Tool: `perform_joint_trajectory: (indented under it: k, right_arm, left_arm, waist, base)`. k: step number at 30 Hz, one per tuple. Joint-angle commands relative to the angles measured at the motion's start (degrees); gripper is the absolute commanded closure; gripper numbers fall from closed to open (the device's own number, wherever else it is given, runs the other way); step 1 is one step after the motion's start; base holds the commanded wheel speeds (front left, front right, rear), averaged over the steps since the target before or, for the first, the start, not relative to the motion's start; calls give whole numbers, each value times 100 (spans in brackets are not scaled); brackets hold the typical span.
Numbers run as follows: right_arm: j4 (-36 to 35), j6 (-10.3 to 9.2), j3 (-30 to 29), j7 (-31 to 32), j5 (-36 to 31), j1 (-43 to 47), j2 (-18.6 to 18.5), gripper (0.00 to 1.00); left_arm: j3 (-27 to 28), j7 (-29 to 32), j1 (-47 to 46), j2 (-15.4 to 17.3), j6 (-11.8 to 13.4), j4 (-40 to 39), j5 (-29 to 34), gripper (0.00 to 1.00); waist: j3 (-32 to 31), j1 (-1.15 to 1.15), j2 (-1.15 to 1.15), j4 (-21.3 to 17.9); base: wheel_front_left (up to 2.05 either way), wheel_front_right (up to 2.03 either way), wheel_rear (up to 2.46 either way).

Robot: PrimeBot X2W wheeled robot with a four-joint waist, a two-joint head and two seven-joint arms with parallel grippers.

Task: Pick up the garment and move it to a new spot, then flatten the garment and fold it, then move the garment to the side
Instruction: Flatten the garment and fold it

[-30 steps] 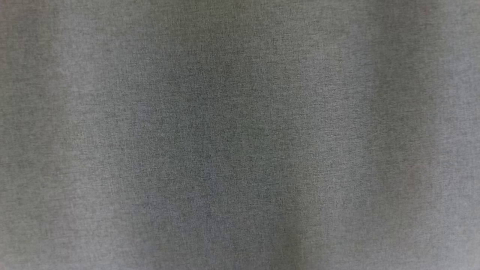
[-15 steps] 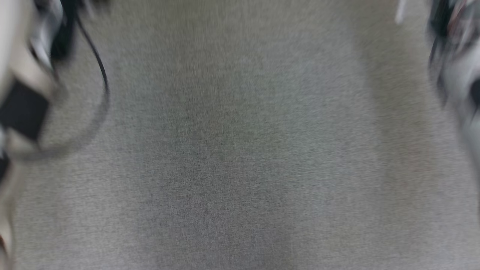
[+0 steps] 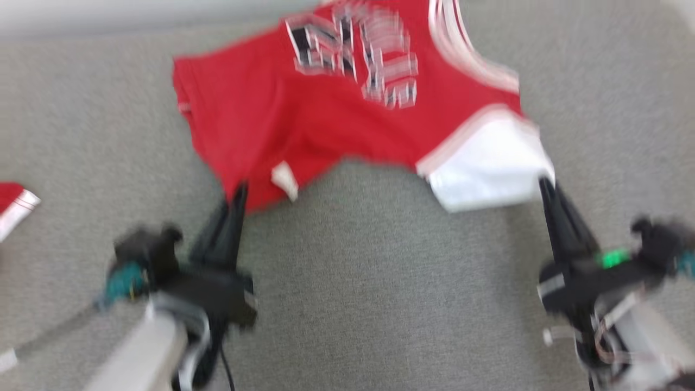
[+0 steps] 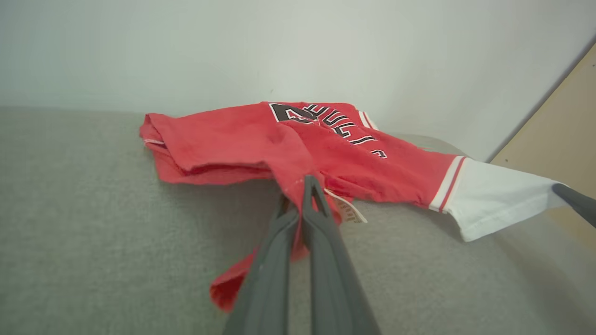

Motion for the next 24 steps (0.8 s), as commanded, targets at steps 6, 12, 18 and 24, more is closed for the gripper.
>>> perform_joint_trajectory:
  k: [6, 12, 18, 24]
  right_arm:
    - [-432, -13, -465, 164, -225, 1408, 164, 100]
    - [-796, -13, -1018, 444, -474, 2390, 456, 100]
    - [-952, -13, -1455, 704, -824, 2868, 789, 100]
    - [-833, -13, -1692, 788, -978, 3021, 1016, 100]
  left_arm:
    - [178, -17, 1329, -192, -140, 14, 382, 100]
    - [466, -18, 1992, -367, -299, 233, 569, 100]
    - [679, -18, 2258, -535, -472, 449, 804, 100]
    - [742, -18, 2336, -643, -561, 729, 982, 100]
  waist:
    - [-779, 3, 2, 42]
    - [-1038, 3, 2, 112]
    - [-1146, 3, 2, 191]
    - [-1235, 3, 2, 257]
  base:
    - [0, 0, 0]
    - [0, 0, 0]
    - [0, 0, 0]
    - [0, 0, 0]
